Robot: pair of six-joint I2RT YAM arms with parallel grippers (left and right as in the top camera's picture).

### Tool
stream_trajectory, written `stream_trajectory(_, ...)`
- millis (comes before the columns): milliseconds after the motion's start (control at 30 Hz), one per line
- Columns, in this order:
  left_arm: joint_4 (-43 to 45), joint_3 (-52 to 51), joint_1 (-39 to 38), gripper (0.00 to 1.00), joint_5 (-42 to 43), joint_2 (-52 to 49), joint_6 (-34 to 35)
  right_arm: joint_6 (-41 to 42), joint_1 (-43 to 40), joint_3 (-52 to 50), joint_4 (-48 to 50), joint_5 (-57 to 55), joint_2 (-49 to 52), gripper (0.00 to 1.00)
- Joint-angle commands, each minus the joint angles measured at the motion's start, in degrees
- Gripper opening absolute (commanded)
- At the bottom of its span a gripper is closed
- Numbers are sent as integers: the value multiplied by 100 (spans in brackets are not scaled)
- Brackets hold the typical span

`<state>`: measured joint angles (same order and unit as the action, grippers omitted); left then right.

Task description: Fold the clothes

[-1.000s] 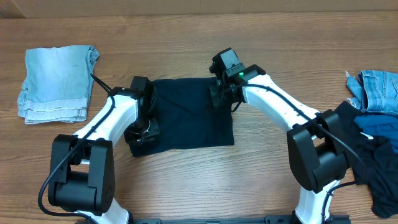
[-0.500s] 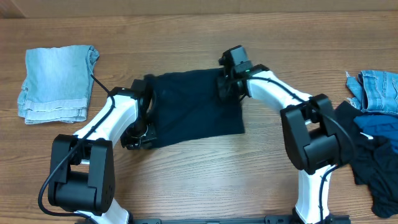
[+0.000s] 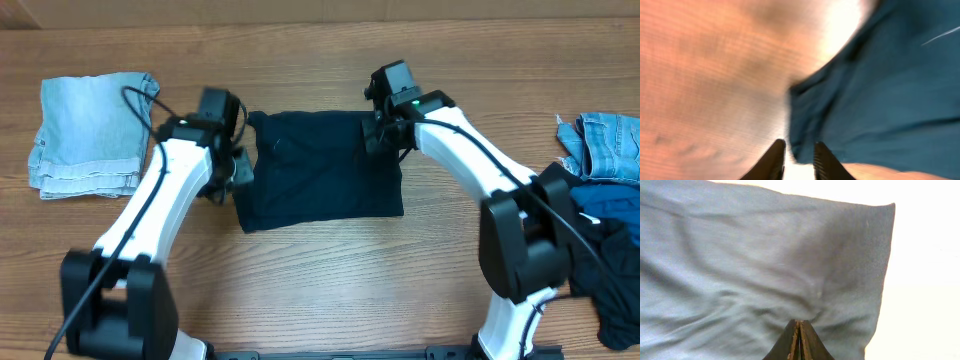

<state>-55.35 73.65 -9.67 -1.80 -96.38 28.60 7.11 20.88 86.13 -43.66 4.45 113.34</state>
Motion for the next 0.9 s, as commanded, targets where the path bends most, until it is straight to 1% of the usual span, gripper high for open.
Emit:
stream_trajectory(0,643,31,-162,29,555,37,-111,343,17,-81,9,299,-131,4)
stream_trajectory(133,1279,-55,-433,25,1045,-837,-116,341,17,-151,136,319,179,4)
stream_trajectory(167,1445,-55,-511,22,1248,-1158,-116,341,17,-153,177,321,332,4)
stream_trajectory(233,1602,-52,-592,19,1456,-1539,-114,334,17,-153,251,317,573,4)
stream_trajectory(300,1628,-52,-621,17,1484,-1812,-116,313,15,-153,326,315,756,4)
stream_trajectory(400,1515,-52,-599,17,1222,-1987,-111,315,11,-153,422,85,918,4)
stream_trajectory(500,1150,-55,-595,17,564,-1989,-116,317,-66,-181,461,-811,1117,4)
stream_trajectory(533,1021,-52,-590,16,374,-1989,-116,315,-127,-212,509,-946,1163,4)
stream_trajectory(667,695,-52,-426,12,-232,-1989,0,315,-426,-216,522,-964,1196,4)
stream_trajectory(767,807,-52,-149,14,-66,-1987,55,282,-505,-216,459,-916,1193,4)
stream_trajectory(867,920,-2,-107,15,81,-1987,-39,26,-455,-192,431,-715,1180,4)
